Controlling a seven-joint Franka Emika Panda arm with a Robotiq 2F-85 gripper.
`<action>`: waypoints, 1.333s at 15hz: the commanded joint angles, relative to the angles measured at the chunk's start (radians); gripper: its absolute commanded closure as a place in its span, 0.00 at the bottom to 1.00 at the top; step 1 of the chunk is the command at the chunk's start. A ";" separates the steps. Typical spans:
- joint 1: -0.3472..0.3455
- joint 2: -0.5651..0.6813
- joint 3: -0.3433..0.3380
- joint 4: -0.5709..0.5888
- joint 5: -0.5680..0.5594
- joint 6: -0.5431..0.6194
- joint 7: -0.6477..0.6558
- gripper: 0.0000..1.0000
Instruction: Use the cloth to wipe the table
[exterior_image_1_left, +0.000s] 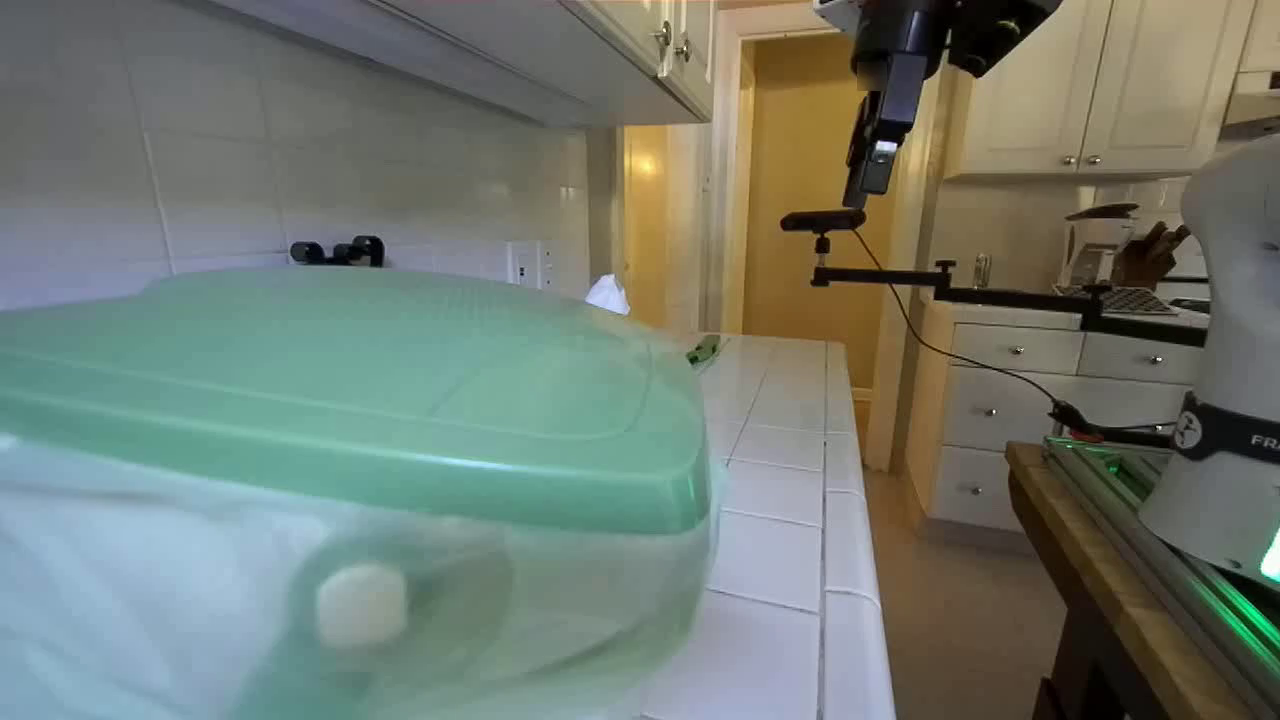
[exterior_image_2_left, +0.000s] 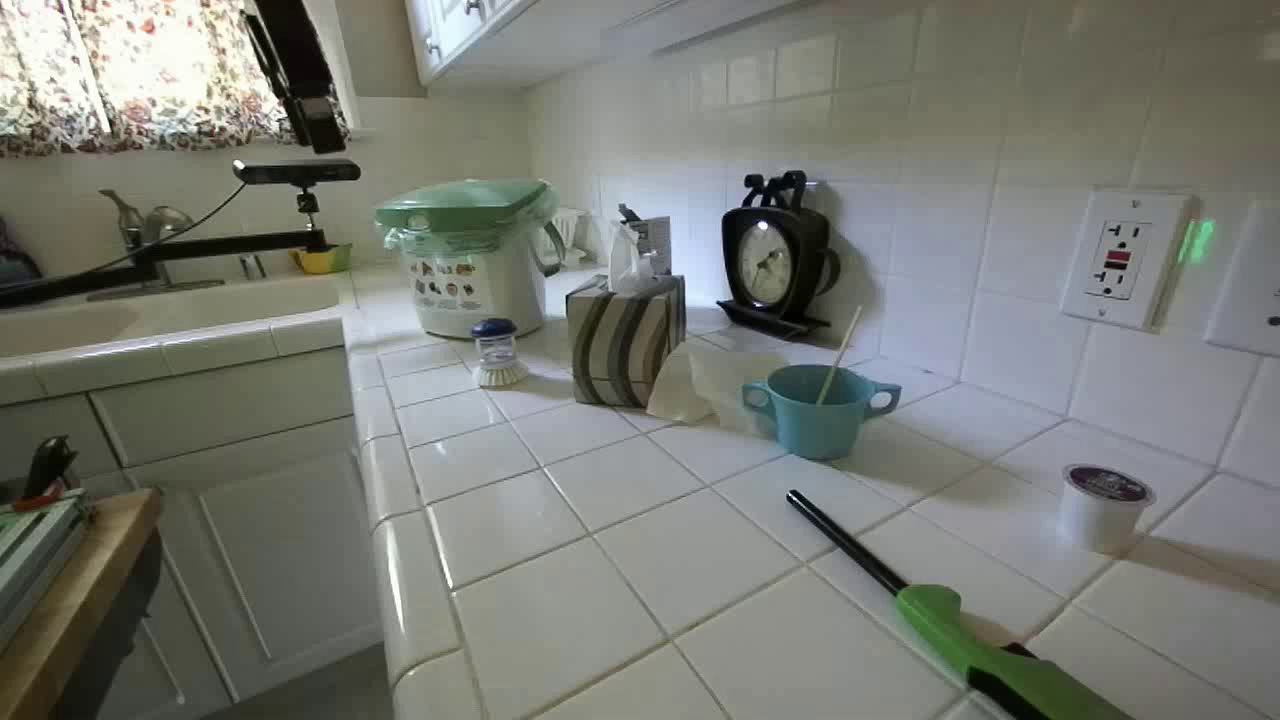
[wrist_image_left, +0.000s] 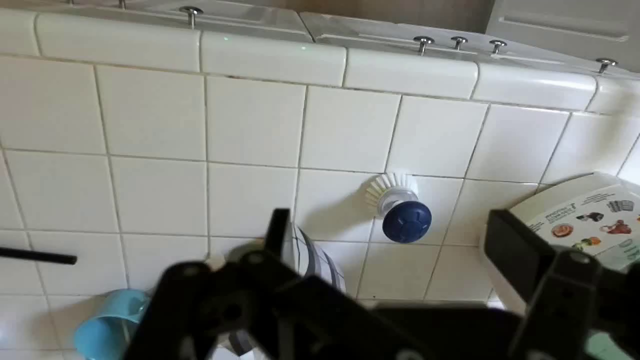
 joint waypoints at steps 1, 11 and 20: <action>-0.016 0.000 0.014 0.003 0.010 -0.004 -0.008 0.00; -0.109 0.212 -0.017 0.039 0.006 0.131 0.039 0.00; -0.149 0.551 -0.065 0.157 0.026 0.538 -0.006 0.00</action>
